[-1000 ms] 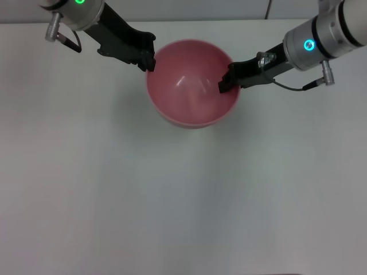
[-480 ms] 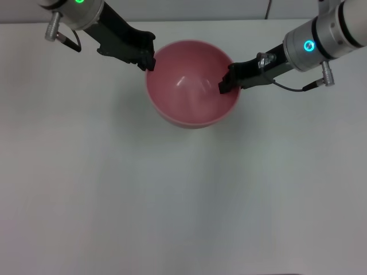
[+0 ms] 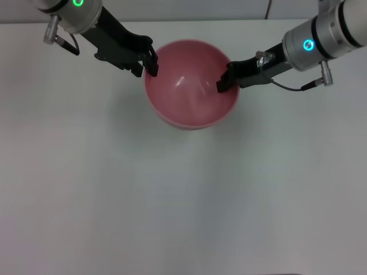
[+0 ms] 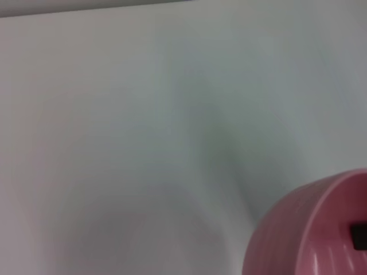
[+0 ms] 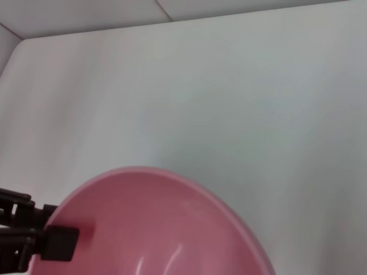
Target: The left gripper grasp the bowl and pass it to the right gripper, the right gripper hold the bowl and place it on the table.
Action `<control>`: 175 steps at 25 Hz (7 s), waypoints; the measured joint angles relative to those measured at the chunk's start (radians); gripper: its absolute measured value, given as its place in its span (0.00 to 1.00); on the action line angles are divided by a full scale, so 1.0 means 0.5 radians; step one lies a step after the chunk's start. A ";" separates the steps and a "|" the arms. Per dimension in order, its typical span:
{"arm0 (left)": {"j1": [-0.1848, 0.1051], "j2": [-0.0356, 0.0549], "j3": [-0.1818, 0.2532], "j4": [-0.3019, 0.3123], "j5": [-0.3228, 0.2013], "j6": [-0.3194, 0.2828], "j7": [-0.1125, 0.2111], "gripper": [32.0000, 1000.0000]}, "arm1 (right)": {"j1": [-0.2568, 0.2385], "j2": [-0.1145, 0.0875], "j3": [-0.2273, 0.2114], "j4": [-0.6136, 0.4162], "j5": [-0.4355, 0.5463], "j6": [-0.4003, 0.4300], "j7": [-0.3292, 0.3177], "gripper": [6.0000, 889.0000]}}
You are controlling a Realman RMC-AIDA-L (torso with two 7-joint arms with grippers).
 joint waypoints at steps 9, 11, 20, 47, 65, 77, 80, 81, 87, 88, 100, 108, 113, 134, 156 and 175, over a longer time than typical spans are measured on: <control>-0.009 0.006 -0.001 -0.003 -0.013 -0.017 -0.013 0.49 | 0.000 0.000 0.000 0.000 0.003 -0.003 0.000 0.09; -0.009 0.006 -0.001 -0.003 -0.013 -0.016 -0.023 0.53 | -0.002 0.000 0.000 0.000 0.004 -0.003 0.000 0.09; -0.009 0.011 -0.004 -0.003 -0.013 -0.019 -0.031 0.82 | -0.013 0.000 0.000 -0.002 0.005 -0.004 0.000 0.09; -0.009 0.031 -0.004 0.019 -0.013 -0.052 -0.057 0.86 | -0.031 0.000 0.002 -0.003 0.005 -0.007 0.013 0.09; 0.031 0.105 -0.133 0.320 -0.010 -0.350 -0.127 0.86 | -0.069 -0.012 0.031 0.005 0.008 -0.028 0.013 0.09; 0.040 0.109 -0.133 0.415 -0.013 -0.430 -0.154 0.86 | -0.068 -0.019 0.046 0.001 0.008 -0.009 0.024 0.09; 0.040 0.115 -0.133 0.415 -0.013 -0.441 -0.156 0.86 | -0.068 -0.022 0.075 0.000 0.008 -0.005 0.024 0.09; 0.040 0.115 -0.133 0.415 -0.013 -0.442 -0.156 0.86 | -0.068 -0.025 0.080 0.001 0.008 -0.005 0.025 0.09; 0.049 0.119 -0.133 0.415 -0.013 -0.445 -0.157 0.86 | -0.135 -0.087 0.083 -0.013 0.008 0.020 0.071 0.09; 0.053 0.119 -0.133 0.415 -0.013 -0.445 -0.157 0.86 | -0.151 -0.098 0.083 -0.015 0.008 0.024 0.080 0.09; 0.091 0.122 -0.133 0.415 -0.015 -0.439 -0.157 0.86 | -0.325 -0.181 0.070 0.003 -0.031 0.000 0.156 0.09; 0.097 0.122 -0.133 0.414 -0.043 -0.427 -0.156 0.86 | -0.338 -0.181 0.062 0.137 -0.109 -0.153 0.156 0.09; 0.098 0.122 -0.133 0.406 -0.044 -0.416 -0.155 0.86 | -0.338 -0.178 0.067 0.158 -0.164 -0.195 0.157 0.09; 0.086 0.116 -0.133 0.392 -0.044 -0.381 -0.157 0.86 | -0.341 -0.173 0.069 0.209 -0.226 -0.273 0.185 0.10; 0.097 0.116 -0.133 0.390 -0.044 -0.372 -0.156 0.86 | -0.341 -0.177 0.080 0.202 -0.214 -0.293 0.215 0.18; 0.107 0.121 -0.133 0.387 -0.067 -0.362 -0.157 0.86 | -0.336 -0.178 0.070 0.197 -0.223 -0.309 0.215 0.86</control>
